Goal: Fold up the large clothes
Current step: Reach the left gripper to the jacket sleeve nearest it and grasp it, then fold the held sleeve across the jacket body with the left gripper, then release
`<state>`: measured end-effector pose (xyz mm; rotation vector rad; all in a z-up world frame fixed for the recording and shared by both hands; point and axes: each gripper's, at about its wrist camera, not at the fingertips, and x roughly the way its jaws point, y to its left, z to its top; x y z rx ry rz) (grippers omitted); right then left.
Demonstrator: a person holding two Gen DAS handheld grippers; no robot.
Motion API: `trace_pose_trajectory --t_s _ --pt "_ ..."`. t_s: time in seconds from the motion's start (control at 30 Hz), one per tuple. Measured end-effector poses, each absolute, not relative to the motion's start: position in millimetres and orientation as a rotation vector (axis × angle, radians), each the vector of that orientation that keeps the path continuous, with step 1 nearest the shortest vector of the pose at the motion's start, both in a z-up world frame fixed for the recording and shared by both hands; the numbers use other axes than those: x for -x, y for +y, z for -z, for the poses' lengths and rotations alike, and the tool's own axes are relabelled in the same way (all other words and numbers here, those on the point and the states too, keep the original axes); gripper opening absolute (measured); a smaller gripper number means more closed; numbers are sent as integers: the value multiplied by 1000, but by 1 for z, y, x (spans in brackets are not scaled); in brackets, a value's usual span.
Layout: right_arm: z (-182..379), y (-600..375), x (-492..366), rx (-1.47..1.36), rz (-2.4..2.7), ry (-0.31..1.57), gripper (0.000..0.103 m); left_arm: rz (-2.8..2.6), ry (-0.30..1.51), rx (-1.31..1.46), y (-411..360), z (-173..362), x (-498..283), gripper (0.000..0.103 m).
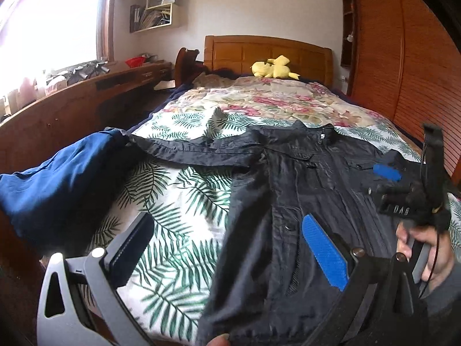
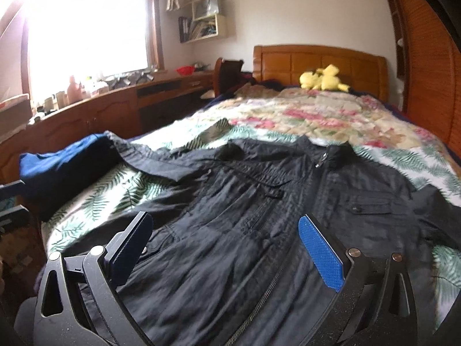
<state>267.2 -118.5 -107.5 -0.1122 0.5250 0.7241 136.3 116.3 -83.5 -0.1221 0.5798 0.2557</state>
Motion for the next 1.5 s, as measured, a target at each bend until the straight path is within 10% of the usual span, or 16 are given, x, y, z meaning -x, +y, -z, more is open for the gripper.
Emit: trace_pose_trajectory --t_s 0.53,1.5 --pt "161 -105 -304 112 -692 659 103 -276 658 125 224 112 -250 103" --pt "163 -111 -304 93 -631 659 103 -399 827 393 320 175 -356 72"
